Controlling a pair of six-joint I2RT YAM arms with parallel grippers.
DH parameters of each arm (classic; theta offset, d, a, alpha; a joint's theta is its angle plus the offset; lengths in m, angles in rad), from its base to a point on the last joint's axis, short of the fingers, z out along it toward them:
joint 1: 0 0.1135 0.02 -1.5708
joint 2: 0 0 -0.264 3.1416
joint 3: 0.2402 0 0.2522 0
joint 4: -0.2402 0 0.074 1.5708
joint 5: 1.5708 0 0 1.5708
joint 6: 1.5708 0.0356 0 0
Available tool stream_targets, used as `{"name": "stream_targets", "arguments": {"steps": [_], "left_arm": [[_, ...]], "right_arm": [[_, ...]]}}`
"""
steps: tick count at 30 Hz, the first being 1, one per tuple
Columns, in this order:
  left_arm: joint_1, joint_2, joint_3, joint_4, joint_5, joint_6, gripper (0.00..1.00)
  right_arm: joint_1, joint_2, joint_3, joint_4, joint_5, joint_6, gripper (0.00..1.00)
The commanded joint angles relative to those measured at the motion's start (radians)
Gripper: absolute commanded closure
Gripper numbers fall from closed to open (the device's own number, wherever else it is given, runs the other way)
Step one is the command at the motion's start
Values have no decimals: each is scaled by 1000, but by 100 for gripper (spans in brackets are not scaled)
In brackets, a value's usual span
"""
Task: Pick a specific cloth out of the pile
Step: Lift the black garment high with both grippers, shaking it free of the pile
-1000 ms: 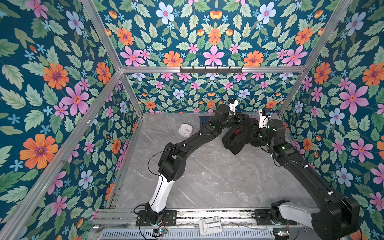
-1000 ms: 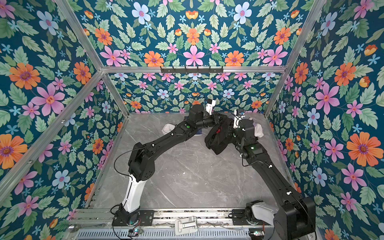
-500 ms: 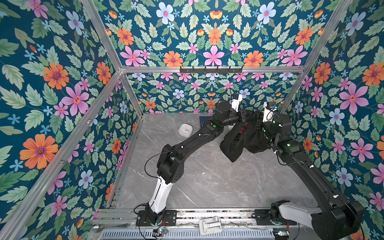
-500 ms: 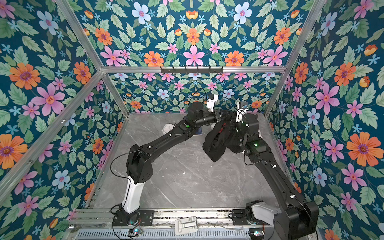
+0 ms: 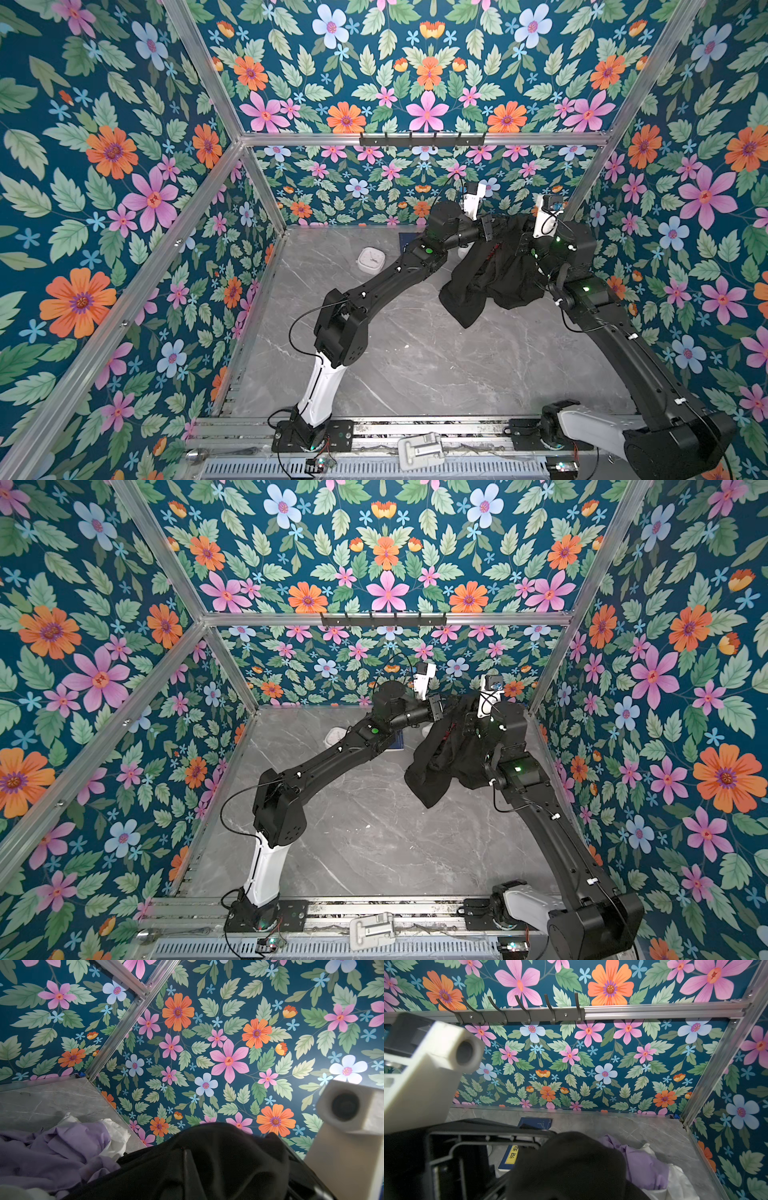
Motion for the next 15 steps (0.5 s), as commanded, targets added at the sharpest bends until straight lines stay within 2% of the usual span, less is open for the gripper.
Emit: {"name": "stream_targets", "arguments": {"steps": [1, 4, 15], "left_arm": [[-3, -10, -2, 94, 31, 13, 100], [-6, -11, -10, 130, 47, 13, 100], [-13, -11, 21, 173, 69, 26, 100]], "right_arm": [[14, -51, -52, 155, -38, -73, 100], [31, -84, -124, 308, -26, -159, 100], [30, -81, -66, 354, -38, -287, 100]]}}
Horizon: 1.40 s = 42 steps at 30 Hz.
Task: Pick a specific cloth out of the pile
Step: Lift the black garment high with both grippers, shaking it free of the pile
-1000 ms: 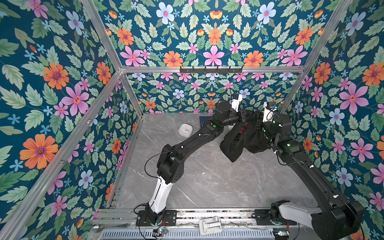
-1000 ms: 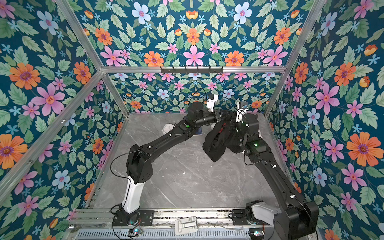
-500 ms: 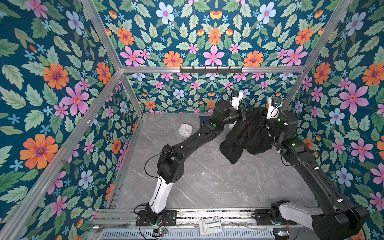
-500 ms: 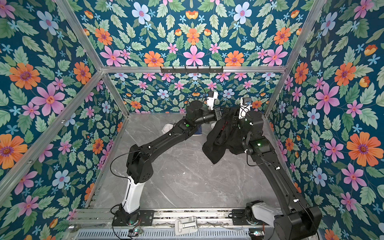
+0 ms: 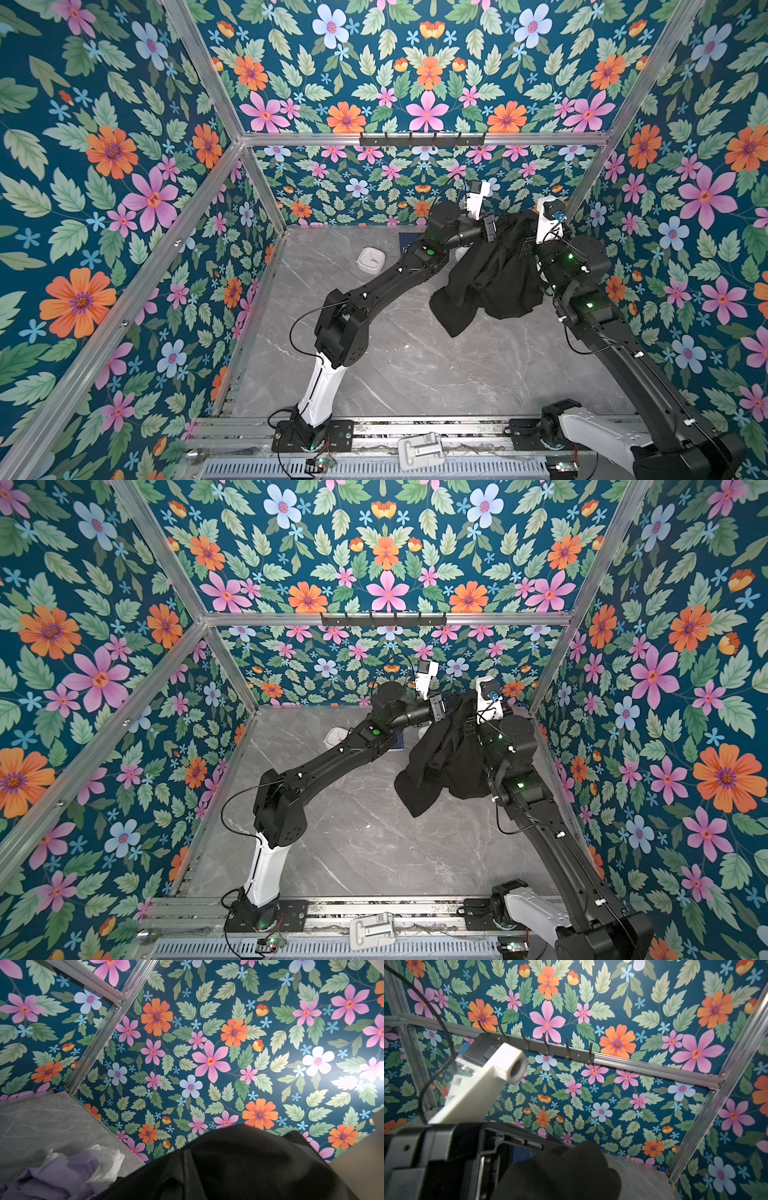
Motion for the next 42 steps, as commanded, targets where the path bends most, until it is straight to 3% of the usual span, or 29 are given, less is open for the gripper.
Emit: {"name": "stream_targets", "arguments": {"steps": [1, 24, 36, 42], "left_arm": [[0, -9, 26, 75, 18, 16, 100], [-3, -12, 104, 121, 40, 21, 100], [-3, -76, 90, 101, 39, 62, 100], [-3, -142, 59, 52, 75, 112, 100]], "right_arm": [[1, 2, 31, 126, -13, -56, 100], [2, 7, 150, 97, -59, -104, 100], [2, -12, 211, 31, -127, -78, 100], [2, -7, 251, -40, -219, -41, 100]]}}
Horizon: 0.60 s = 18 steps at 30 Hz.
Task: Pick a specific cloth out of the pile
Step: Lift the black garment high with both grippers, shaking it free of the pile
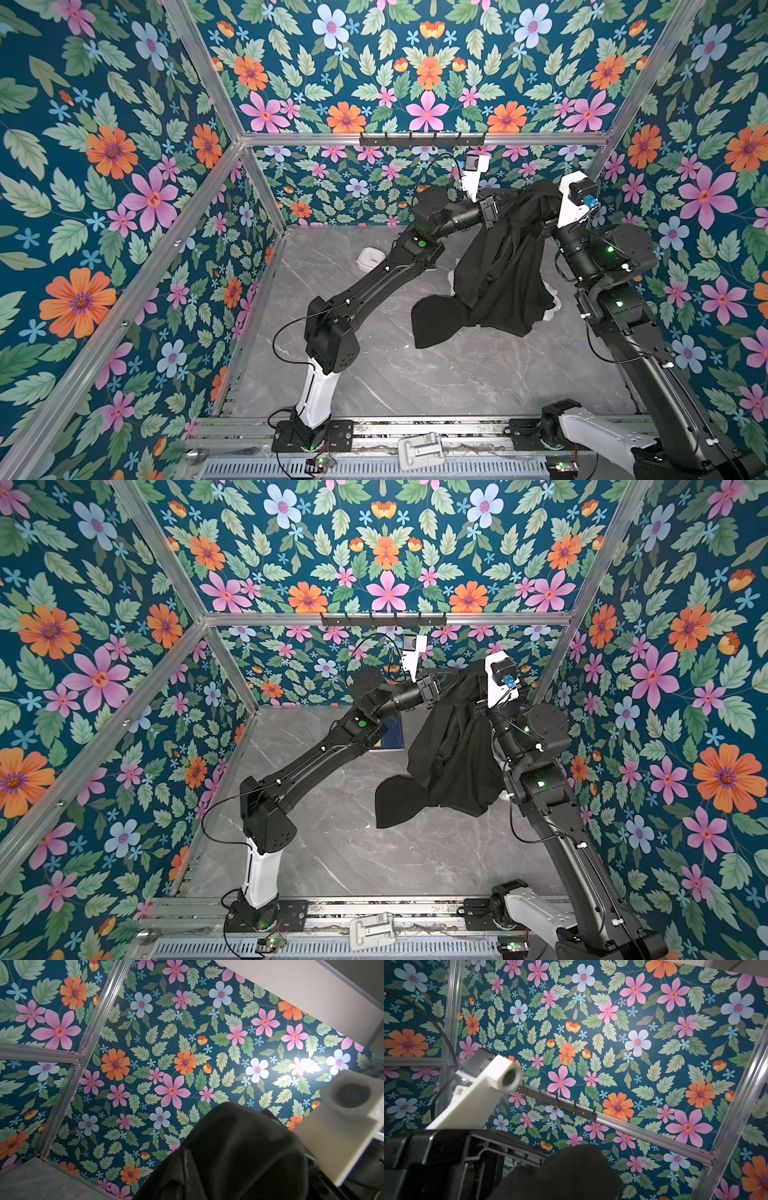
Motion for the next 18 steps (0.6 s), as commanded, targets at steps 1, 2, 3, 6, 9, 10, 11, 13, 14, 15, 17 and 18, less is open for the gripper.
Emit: {"name": "stream_targets", "arguments": {"steps": [1, 2, 3, 6, 9, 10, 11, 13, 14, 15, 17, 18], "left_arm": [[-1, -50, -29, 3, 32, 58, 100], [-1, -69, -46, -2, 33, 74, 100], [-1, -84, -57, -7, 35, 85, 100], [-1, -127, -93, -17, 54, 117, 100], [0, -166, -138, -35, 93, 156, 100], [1, -179, -155, -49, 106, 182, 100], [1, -195, -178, -69, 118, 211, 100], [2, -222, -216, -108, 140, 265, 100], [3, -235, -235, -124, 157, 287, 100], [4, -246, -250, -137, 168, 305, 100], [7, -270, -282, -163, 180, 335, 100], [8, -281, -296, -169, 179, 346, 98]], "right_arm": [[2, 6, 31, -18, -77, 41, 100], [3, 9, 41, -33, -97, 50, 100], [3, 12, 48, -39, -111, 57, 100], [3, 21, 70, -63, -155, 82, 100], [4, 30, 92, -87, -200, 99, 100], [4, 33, 102, -102, -218, 104, 100], [4, 35, 111, -113, -236, 109, 100], [4, 39, 122, -134, -269, 114, 100], [4, 42, 126, -143, -283, 118, 100], [5, 44, 130, -152, -292, 121, 100], [6, 46, 132, -160, -312, 137, 100], [6, 46, 128, -162, -319, 146, 100]]}}
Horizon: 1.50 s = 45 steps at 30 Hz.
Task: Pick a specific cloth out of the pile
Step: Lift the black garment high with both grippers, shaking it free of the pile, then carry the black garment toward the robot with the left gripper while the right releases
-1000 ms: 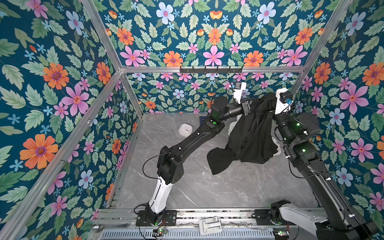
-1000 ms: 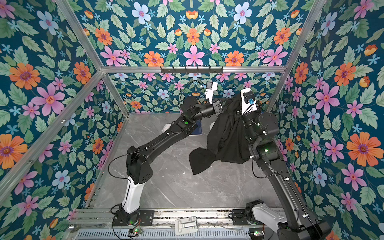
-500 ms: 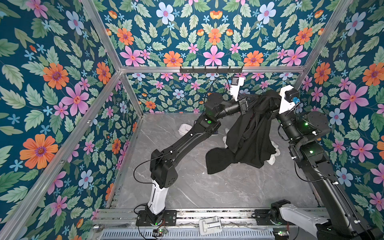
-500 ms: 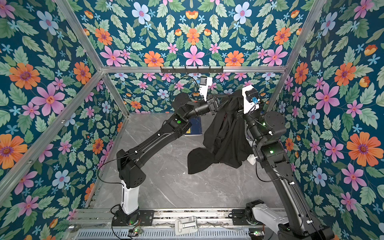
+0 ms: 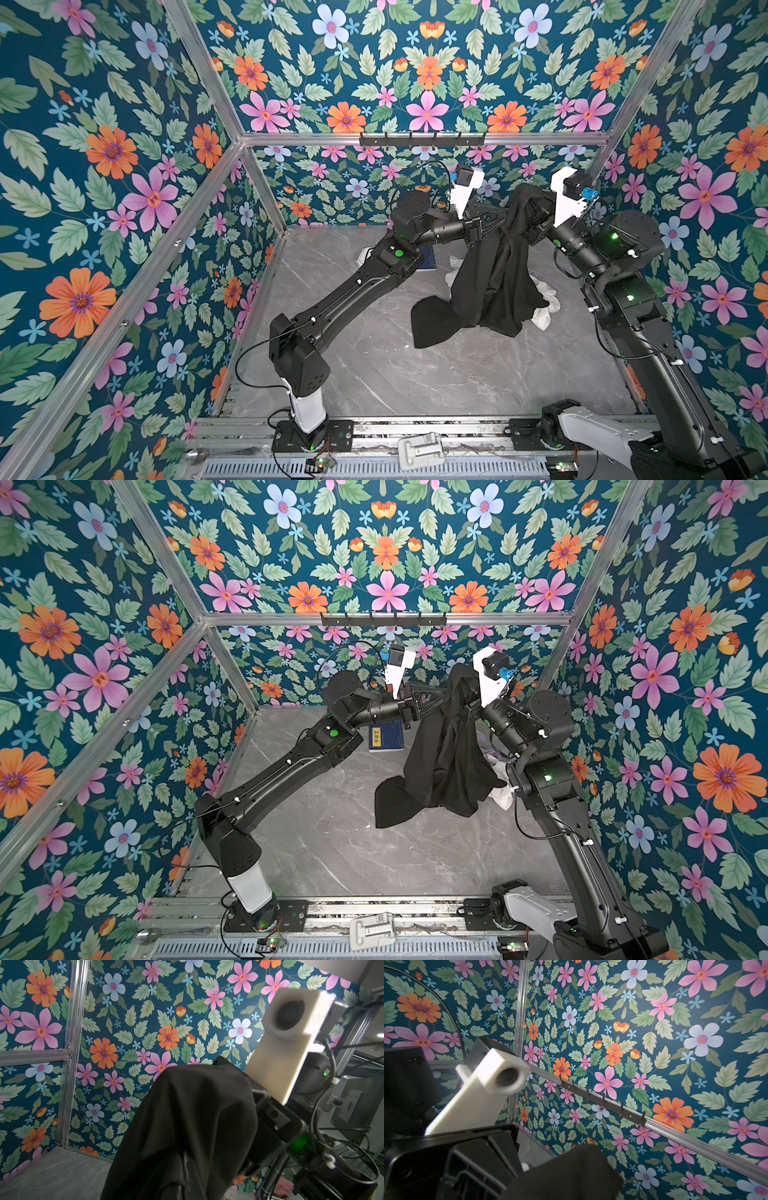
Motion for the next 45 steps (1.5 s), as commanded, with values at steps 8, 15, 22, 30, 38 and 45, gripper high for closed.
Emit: {"name": "stream_targets", "arguments": {"steps": [8, 15, 22, 30, 38, 45], "left_arm": [[8, -70, -70, -105, 52, 182, 47], [6, -64, -83, -183, -28, 279, 7], [6, -19, -37, -191, -165, 289, 13], [7, -42, -49, -191, -276, 295, 59], [7, -147, -130, -205, -355, 302, 100], [7, -276, -243, -263, -428, 330, 100]], "right_arm": [[67, -3, -32, 12, -56, 63, 100], [84, 5, -17, 28, -73, 103, 100], [131, 12, -8, 27, -66, 114, 100], [209, -1, -52, 23, -17, 111, 100], [244, -15, -62, -4, 10, 135, 100], [290, -4, -63, -39, 14, 144, 80]]}}
